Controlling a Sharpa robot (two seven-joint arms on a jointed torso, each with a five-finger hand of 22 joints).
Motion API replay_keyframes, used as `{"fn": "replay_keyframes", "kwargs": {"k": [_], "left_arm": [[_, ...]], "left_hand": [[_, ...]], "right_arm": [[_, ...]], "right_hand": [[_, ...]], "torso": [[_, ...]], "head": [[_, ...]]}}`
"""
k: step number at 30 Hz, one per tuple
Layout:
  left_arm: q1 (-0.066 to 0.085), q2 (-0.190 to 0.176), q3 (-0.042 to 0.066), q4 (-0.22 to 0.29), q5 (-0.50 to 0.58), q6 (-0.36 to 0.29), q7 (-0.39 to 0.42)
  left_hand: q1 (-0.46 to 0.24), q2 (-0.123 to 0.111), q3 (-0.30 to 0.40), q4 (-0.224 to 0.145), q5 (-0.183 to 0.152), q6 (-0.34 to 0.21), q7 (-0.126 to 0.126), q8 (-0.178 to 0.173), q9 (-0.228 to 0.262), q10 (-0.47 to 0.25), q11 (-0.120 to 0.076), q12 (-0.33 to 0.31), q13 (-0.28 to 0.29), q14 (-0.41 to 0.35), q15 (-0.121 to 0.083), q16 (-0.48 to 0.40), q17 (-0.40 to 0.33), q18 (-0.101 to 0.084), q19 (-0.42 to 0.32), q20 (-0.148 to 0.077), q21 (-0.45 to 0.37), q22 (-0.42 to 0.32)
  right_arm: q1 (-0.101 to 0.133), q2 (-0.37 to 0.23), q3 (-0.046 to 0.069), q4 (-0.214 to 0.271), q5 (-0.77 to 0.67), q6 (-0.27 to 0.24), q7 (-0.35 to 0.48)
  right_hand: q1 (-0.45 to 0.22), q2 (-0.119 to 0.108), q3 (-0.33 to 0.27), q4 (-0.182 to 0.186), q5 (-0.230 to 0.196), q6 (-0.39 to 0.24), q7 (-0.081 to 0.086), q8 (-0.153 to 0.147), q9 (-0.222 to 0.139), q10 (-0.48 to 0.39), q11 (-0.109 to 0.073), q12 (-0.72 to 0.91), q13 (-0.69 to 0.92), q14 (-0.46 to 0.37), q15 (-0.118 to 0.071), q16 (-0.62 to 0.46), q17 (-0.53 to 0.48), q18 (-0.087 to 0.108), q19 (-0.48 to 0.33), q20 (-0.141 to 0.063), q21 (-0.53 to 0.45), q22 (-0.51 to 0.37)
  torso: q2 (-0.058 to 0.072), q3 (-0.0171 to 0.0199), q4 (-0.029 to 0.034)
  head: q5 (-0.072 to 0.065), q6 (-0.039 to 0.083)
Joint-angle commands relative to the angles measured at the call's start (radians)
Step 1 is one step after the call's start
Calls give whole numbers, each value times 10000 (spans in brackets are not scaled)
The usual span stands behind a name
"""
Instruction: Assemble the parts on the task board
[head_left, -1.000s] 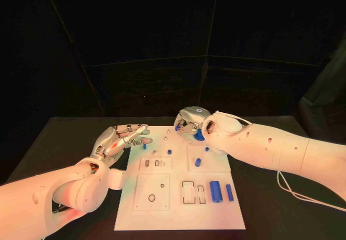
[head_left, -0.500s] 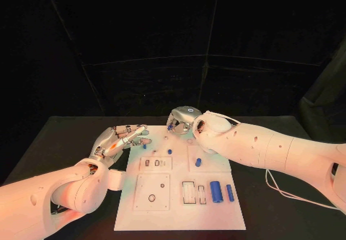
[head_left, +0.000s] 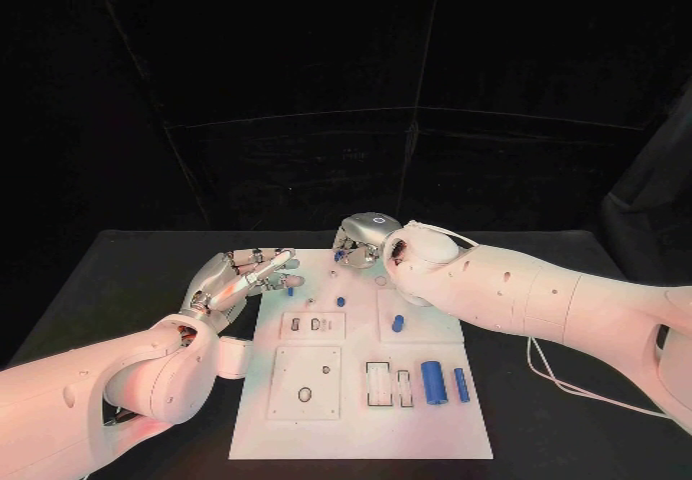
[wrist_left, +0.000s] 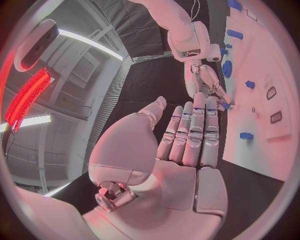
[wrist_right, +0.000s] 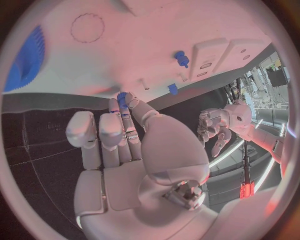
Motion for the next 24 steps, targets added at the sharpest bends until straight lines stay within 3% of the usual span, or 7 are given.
{"fn": "replay_keyframes", "kwargs": {"k": [1,5,10,14,17,19,24], "left_arm": [[20,8,9,12,-61,147,17],[23,5,9,4,-61,155,6],[28,0,9,-5,-61,172,-13],[32,-2,9,-10,-61,187,-28],[34,-11,9,-13,-61,199,-38],[36,-27,9,-11,-61,209,-43],[37,-48,9,-17,-61,231,-51]], "left_hand": [[55,33,21,-15,41,14,39,-63,-15,13,44,-22,-15,16,47,-60,8,72,34,21,-65,-8],[55,33,21,-15,41,14,39,-63,-15,13,44,-22,-15,16,47,-60,8,72,34,21,-65,-8],[54,34,25,-17,41,13,39,-67,-16,12,45,-26,-15,17,47,-64,10,72,35,22,-67,-10],[49,37,39,-26,40,1,42,-85,-18,-5,51,-48,-19,14,51,-80,18,70,35,23,-75,-17],[49,37,39,-26,40,1,42,-85,-18,-5,51,-48,-19,14,51,-80,18,70,35,23,-75,-17],[47,38,47,-33,40,-6,43,-95,-20,-14,53,-60,-21,11,53,-90,21,69,35,24,-79,-21],[50,41,56,-40,40,-10,42,-101,-20,-19,54,-69,-22,9,54,-98,24,69,34,25,-83,-24]], "right_arm": [[28,50,6,-107,-170,328,-218],[28,93,6,-137,-198,339,-234],[28,126,5,-118,-210,74,-160],[28,74,5,-27,-213,-251,-108],[28,-112,5,184,-214,-516,-102],[27,-415,6,488,-175,-680,-140],[30,-1378,13,1342,419,-736,-348]], "right_hand": [[-97,-97,97,39,-80,-132,12,10,-4,-121,18,-32,-20,-11,103,-16,-79,-96,-56,63,16,-65],[-218,-337,186,115,-95,-397,70,-3,-24,-413,85,-40,-28,-114,170,-237,-438,-28,-320,105,-151,-415],[-305,-967,-235,437,-190,-1632,272,31,-34,-2009,375,-5,-24,-749,440,-1574,-2322,331,-1752,276,-1217,-2342],[-45,-1206,-827,880,-180,-2534,262,-12,-37,-2645,485,99,3,-1041,530,-2231,-3321,474,-2293,393,-1779,-3163],[116,-1183,-952,1022,-154,-2475,320,8,-21,-2535,459,233,21,-973,508,-2169,-3299,466,-2209,386,-1780,-3133],[264,-1125,-1029,1140,-68,-2021,360,81,28,-2242,413,440,42,-812,471,-1978,-3112,420,-1969,349,-1656,-2906],[220,-971,-1072,1470,223,-1304,320,303,103,-898,229,1126,187,-250,309,-999,-1839,172,-920,249,-912,-1587]], "torso": [[7,-1,4],[11,0,-3],[18,1,-12],[18,2,-9],[19,10,-7],[17,15,-16],[9,18,-70]], "head": [[-13,-10],[15,-23],[18,-8],[16,6],[15,23],[15,36],[4,79]]}}
